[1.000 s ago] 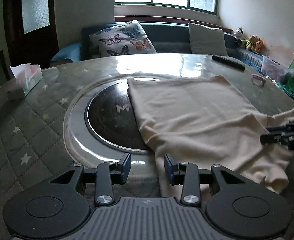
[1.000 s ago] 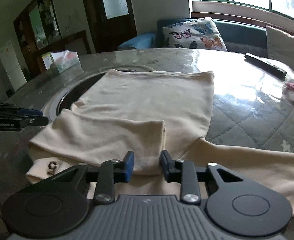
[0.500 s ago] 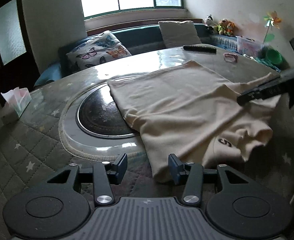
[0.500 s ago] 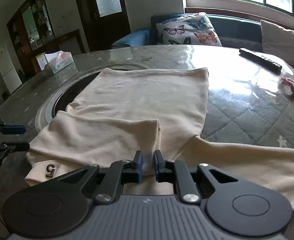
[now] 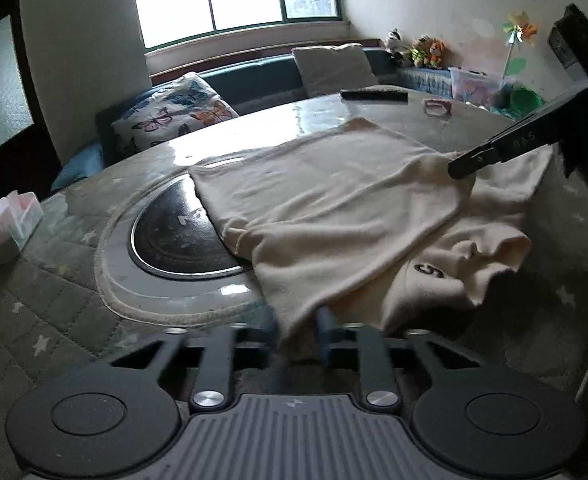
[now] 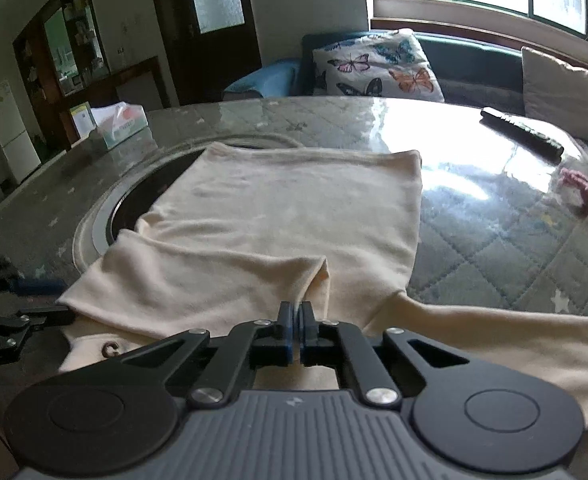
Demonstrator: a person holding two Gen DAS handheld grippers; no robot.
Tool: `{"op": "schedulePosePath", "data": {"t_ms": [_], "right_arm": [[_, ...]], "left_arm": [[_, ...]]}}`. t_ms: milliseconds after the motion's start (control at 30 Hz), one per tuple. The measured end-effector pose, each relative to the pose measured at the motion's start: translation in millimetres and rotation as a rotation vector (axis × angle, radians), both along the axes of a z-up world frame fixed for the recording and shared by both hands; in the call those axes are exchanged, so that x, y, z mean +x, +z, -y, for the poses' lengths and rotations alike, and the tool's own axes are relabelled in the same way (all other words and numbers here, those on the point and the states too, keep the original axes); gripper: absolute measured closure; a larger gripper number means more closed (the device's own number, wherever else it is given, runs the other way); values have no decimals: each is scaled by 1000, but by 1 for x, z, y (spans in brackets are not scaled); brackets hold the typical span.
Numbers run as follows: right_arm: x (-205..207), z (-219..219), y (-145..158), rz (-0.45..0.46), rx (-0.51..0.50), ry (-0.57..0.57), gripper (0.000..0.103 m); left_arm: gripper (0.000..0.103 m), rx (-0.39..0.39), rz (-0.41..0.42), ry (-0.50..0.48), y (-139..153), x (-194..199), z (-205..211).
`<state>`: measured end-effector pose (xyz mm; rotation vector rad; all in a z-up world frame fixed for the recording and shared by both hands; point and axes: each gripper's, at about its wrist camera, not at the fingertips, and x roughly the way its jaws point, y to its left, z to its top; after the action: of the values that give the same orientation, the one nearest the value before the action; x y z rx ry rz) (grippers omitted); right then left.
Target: Fold clothes
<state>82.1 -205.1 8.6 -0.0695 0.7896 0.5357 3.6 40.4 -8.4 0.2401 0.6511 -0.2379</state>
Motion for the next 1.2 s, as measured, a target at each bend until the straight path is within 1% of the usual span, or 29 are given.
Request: {"op": "schedulePosePath", "data": {"t_ms": [67,167,267,333,367,433,533,600,667,733,867,900,967,1000,1100,1200], "right_arm": [[-4,1,7,10,7,-7,101],[-14,4,18,25,28,-2,101],[-21,5,14,10,30,5,101],[-22,5,5,-11,14,4,101],[-22,4,-2,-23,3,2,100],[-21,6,-8,-38,-8,-3,99],[-22,10,1,-8,3,2,97],[-17,10,7,16,13,3,95],[-10,9,7,24,18,1,95],[0,6,1,12,31,-1,95],[17,-1,-15,-31,36,-7,93],[18,-3,-18,-26,27,-11,95],[18,-5,-17,-5,14,-13,99],[18,-6,-16,2,6,-10,99],[18,-4,-17,5,-13,-9,98],[15,0,-16,29,-48,-28,97]], "left_arm": [[100,-13,14,24,4,-2,-4],[101,-32,35,57,9,-6,-11],[101,-42,15,69,5,-7,-15],[100,-42,-10,56,2,-7,-14],[97,-38,-20,51,2,-8,-13],[96,-34,-27,40,5,-11,-14],[93,-49,-8,38,18,-13,-19],[86,-53,19,50,29,-10,-22],[86,-74,38,61,37,-2,-22],[86,-104,44,67,41,11,-19],[86,-144,33,62,34,40,-7],[86,-151,24,60,31,48,-4],[86,-143,2,70,22,61,-1],[86,-136,-9,78,17,67,0],[87,-115,-40,102,4,82,3],[84,-100,-48,114,-1,83,0]]}}
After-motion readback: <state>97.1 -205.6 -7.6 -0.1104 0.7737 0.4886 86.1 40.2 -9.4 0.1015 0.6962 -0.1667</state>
